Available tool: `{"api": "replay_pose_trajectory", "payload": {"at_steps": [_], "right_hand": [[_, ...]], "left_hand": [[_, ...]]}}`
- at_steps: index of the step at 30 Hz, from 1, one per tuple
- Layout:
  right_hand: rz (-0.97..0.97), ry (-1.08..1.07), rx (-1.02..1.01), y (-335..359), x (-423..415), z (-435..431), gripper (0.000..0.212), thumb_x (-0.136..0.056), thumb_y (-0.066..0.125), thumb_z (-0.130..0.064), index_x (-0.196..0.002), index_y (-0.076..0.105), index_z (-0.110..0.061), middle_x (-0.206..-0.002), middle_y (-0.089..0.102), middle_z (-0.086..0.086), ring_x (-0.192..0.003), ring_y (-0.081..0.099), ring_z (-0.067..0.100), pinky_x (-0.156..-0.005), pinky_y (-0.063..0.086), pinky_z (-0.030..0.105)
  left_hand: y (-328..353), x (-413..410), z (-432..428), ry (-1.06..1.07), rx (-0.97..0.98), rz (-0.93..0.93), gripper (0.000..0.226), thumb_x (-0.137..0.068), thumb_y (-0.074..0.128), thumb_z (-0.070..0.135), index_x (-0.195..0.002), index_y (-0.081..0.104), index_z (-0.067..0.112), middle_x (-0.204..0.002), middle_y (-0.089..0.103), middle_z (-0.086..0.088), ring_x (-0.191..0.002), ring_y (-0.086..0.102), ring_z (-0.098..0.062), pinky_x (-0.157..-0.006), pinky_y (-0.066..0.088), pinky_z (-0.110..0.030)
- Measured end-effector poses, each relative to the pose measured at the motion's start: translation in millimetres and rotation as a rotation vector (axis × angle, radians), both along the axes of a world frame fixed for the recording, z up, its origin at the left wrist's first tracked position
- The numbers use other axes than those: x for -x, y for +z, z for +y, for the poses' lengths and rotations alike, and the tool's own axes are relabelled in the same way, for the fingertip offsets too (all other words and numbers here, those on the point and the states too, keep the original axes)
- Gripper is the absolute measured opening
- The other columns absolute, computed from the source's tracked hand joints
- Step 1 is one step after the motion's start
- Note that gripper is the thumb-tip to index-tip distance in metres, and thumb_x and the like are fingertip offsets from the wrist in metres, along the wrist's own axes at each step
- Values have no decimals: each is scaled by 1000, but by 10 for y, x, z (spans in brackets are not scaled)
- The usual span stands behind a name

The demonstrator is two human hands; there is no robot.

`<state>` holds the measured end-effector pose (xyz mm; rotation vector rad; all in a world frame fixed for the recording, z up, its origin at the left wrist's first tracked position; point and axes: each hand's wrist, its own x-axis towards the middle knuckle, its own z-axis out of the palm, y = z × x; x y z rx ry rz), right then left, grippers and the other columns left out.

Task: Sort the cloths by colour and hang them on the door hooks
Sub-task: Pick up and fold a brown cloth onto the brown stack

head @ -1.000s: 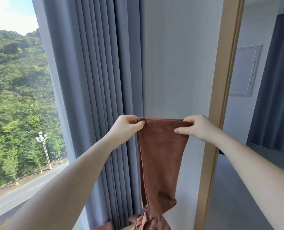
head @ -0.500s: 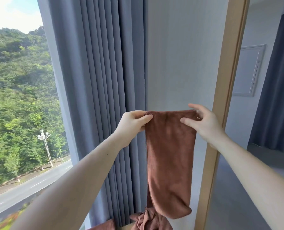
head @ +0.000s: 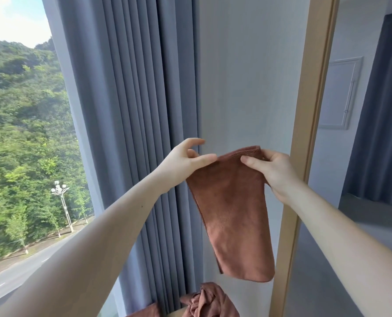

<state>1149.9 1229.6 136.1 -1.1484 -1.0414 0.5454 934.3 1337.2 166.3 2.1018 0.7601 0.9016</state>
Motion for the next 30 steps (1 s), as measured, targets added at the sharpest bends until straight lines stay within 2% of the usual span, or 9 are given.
{"api": "replay_pose_trajectory", "payload": {"at_steps": [4,7,9,11,15,17,21,30], "right_hand": [[-92,7,-6,35,103,23,10,-83,83,-15,-91,80,-21,-90,80,-1,-85,77,13,-73,57,22],[-132,-23,-32,48,107,53,22,-77,89,-15,-95,77,-22,-88,79,-3,-82,75,9,-70,57,18],[-118,-57,-55,53,67,44,35,-77,89,-14,-105,69,-20,-89,79,0,-81,76,12,-68,58,20],[-79,-77,-70,48,-5,8,43,-78,88,-15,-111,62,-21,-90,79,2,-82,77,16,-69,60,28],[18,24,-8,-22,-144,-110,59,-73,87,-41,-123,61,-25,-104,79,5,-98,76,23,-90,59,44],[17,129,76,-88,-140,-177,54,-71,83,-39,-120,67,-21,-107,79,2,-101,75,21,-93,58,41],[-61,193,227,-293,-102,-208,31,-79,85,-16,-108,74,-18,-102,80,-3,-97,76,15,-86,57,31],[-9,137,298,-779,-144,-161,38,-75,89,-17,-110,74,-19,-105,79,-4,-98,76,14,-91,57,34]], "left_hand": [[155,-192,-163,-30,-200,259,57,-82,73,64,-132,61,37,-101,70,12,-91,69,-4,-87,57,-28],[232,-360,-215,-66,-277,327,47,-85,69,66,-115,70,30,-97,72,8,-89,70,-11,-85,59,-34],[288,-446,-211,-82,-322,357,38,-87,71,59,-104,73,25,-96,74,0,-91,70,-19,-84,57,-38],[358,-505,-205,-97,-356,390,27,-89,74,46,-104,74,24,-96,74,2,-93,69,-17,-83,55,-33],[472,-596,-217,-134,-393,410,13,-91,74,36,-102,72,29,-88,70,12,-84,66,-7,-73,51,-23],[505,-646,-239,-142,-397,374,13,-94,71,36,-104,72,27,-90,71,9,-85,67,-10,-75,53,-25],[570,-692,-266,-142,-420,313,20,-99,65,33,-113,72,20,-102,73,2,-94,68,-14,-86,54,-31],[658,-614,-223,-135,-428,336,21,-97,68,32,-115,74,24,-104,74,5,-96,68,-12,-91,55,-32]]}}
